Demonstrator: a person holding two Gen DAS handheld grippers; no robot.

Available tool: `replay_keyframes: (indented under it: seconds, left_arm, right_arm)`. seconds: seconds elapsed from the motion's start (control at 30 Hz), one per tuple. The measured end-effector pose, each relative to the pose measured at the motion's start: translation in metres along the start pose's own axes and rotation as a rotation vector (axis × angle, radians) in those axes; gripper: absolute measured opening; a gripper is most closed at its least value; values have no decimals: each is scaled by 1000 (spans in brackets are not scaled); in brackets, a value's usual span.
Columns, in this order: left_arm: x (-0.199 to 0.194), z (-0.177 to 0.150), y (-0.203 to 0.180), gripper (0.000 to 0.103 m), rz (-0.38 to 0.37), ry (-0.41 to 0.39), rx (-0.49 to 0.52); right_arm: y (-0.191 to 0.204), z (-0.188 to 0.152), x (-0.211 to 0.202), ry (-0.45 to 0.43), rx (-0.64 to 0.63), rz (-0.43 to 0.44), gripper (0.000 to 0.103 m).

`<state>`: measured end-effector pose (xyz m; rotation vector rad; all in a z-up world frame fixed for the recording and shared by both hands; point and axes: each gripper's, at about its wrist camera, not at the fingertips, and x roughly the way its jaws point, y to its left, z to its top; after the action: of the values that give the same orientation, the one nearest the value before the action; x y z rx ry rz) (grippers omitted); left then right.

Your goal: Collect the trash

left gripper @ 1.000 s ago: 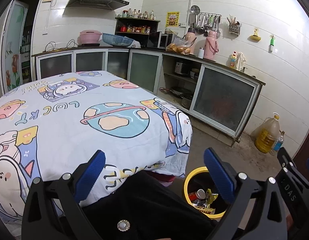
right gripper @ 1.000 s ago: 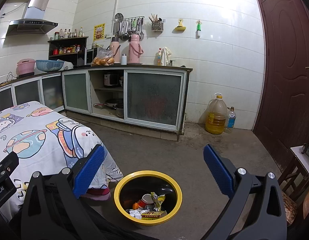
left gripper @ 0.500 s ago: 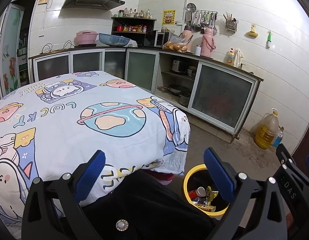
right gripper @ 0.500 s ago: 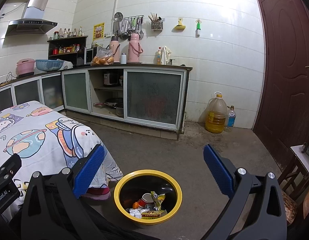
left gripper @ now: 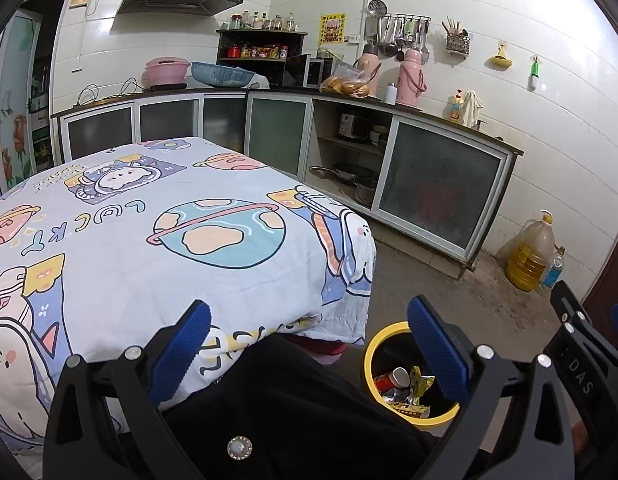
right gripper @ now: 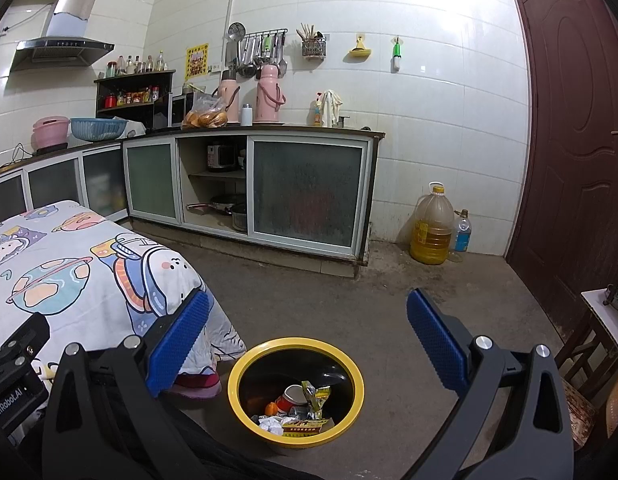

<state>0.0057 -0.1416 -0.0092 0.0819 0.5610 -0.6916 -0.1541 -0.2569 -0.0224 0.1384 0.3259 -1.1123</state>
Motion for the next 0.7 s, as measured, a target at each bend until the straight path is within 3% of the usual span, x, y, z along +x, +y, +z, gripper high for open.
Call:
replay_keyframes:
  seconds: [0.7]
  left_arm:
    - [2,-1,-2,95,-9,5,13]
  right_arm:
    - [-3,-3,0,10,6,-2,95]
